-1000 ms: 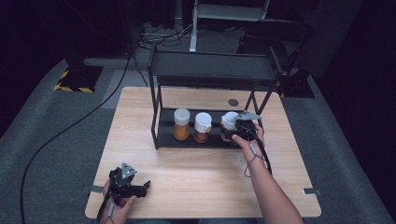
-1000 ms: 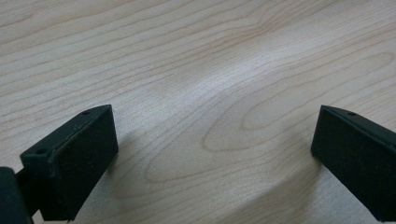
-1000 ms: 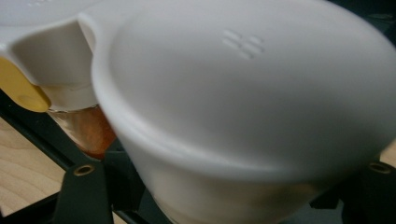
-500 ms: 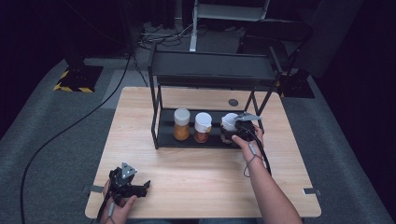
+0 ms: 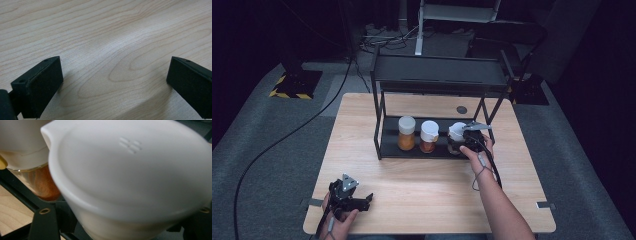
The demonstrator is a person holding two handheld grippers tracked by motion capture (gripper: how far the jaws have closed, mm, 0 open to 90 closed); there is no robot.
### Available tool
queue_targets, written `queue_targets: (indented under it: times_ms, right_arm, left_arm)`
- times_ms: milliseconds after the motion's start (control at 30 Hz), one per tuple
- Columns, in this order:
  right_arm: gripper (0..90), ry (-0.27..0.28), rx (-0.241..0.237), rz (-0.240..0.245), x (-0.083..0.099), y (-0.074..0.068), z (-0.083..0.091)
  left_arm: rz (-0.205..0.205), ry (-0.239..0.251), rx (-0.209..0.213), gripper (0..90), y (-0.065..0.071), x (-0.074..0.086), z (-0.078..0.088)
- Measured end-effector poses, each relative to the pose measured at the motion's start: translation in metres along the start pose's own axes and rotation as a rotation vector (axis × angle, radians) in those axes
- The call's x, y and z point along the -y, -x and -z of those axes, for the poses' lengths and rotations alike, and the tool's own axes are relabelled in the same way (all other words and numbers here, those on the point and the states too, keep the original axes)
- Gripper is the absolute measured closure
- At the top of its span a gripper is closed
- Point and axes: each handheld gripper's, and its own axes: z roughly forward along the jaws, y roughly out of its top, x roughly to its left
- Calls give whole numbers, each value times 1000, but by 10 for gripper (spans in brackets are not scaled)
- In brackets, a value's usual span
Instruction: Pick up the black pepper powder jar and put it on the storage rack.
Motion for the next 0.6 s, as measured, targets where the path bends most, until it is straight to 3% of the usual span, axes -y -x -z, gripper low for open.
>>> queue_targets:
  times_ms: [200, 333, 600]
  right_arm:
    - [293, -6, -4, 2, 0, 1, 1]
    - [179, 2, -1, -13, -1, 2, 5]
    - [145, 37, -10, 17, -5, 0, 27]
  left_arm:
    - [1, 1, 0, 2, 0, 0, 0]
    - [0, 0, 0, 2, 0, 0, 0]
    - [2, 0, -1, 2, 0, 0, 0]
